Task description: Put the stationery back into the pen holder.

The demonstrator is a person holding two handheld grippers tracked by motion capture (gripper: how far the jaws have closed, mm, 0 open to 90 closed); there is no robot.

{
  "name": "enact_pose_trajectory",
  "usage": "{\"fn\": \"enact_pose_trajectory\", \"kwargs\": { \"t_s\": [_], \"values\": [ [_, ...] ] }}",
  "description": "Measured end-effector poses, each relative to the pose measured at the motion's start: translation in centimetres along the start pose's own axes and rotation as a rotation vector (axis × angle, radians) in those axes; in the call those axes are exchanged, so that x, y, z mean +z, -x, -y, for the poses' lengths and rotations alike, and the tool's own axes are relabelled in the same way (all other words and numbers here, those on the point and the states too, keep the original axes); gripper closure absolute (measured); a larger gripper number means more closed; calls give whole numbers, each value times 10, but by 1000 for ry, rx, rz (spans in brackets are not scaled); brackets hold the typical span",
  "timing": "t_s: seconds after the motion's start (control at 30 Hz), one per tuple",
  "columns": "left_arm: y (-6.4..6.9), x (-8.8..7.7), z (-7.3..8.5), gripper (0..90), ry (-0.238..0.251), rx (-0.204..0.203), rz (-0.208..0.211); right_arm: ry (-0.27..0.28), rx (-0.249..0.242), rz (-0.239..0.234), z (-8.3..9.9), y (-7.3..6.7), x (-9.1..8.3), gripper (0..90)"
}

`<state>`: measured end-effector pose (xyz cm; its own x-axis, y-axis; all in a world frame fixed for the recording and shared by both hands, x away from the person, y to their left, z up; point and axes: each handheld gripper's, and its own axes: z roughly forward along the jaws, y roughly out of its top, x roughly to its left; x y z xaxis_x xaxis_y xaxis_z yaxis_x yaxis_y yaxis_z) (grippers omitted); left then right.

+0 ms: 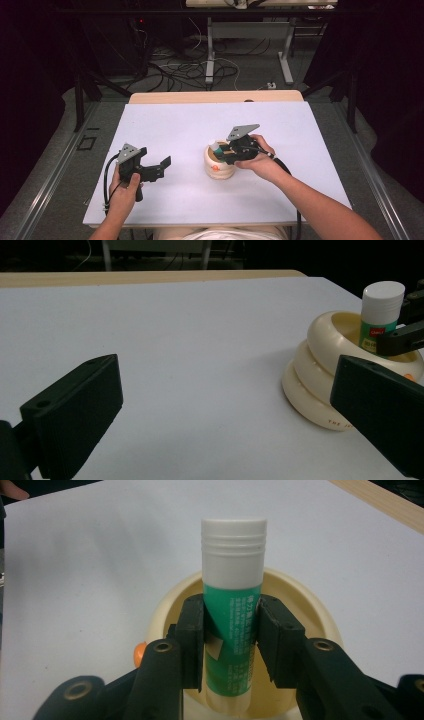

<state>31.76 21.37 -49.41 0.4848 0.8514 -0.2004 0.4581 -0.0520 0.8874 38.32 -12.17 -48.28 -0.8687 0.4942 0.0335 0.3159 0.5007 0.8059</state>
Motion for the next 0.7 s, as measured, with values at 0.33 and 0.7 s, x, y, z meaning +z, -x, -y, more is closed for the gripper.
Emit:
{"fn": "enact_pose_trajectory", "kwargs": {
  "t_s": [0.33, 0.7],
  "values": [
    [0, 0, 0, 4, -1, 1, 0, -16, -5, -8, 1, -1, 1, 620],
    [0, 0, 0, 4, 1, 3, -1, 44, 10, 31, -10, -1, -21, 381]
  ]
}}
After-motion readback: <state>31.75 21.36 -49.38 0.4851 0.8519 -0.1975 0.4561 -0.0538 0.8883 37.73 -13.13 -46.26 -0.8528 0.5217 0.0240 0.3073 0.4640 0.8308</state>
